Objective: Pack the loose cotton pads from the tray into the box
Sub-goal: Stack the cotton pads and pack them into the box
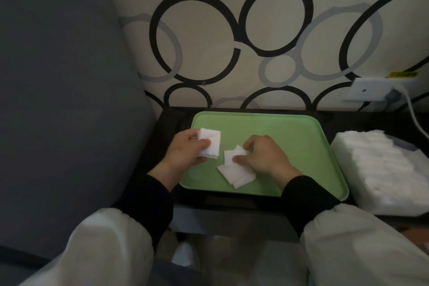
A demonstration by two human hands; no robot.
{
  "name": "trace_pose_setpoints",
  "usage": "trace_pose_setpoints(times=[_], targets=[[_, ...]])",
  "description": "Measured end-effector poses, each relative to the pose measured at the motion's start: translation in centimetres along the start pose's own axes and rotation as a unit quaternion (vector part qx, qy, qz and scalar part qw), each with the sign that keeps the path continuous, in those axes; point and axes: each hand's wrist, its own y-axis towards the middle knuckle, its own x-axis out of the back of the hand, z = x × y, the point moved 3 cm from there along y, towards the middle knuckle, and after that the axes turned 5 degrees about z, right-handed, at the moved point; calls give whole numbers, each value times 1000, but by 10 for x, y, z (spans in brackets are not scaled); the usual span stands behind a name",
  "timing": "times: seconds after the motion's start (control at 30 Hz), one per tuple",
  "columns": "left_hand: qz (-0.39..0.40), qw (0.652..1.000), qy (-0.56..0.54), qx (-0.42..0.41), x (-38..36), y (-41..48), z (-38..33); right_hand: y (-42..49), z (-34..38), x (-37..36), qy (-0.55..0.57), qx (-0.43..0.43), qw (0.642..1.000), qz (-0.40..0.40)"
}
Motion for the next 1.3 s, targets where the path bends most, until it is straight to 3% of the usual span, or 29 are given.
trace_pose_setpoints(times=[0.23, 0.57, 0.8, 0.9, 1.0, 1.13, 1.3], targets=[[-1, 1000, 22, -1, 5, 2, 2, -1, 10, -2, 23, 13, 1000, 1], [1, 999, 37, -8, -1, 3, 1, -11, 5, 18, 159, 64, 985, -1], [-17, 998, 66, -9, -7, 5, 4, -21, -3, 38, 345, 53, 937, -1], [-9, 998, 62, -4, -15, 4, 4, -24, -8, 44, 376, 55, 925, -3], [23, 997, 72, -10, -25, 1, 0, -25, -16, 47, 342, 51, 938, -11], [76, 993, 92, -29, -39, -3, -5, -21, -30, 49, 175, 36, 982, -60], [153, 969, 185, -52, -62, -9, -7, -18, -41, 51, 189, 1, 980, -65]])
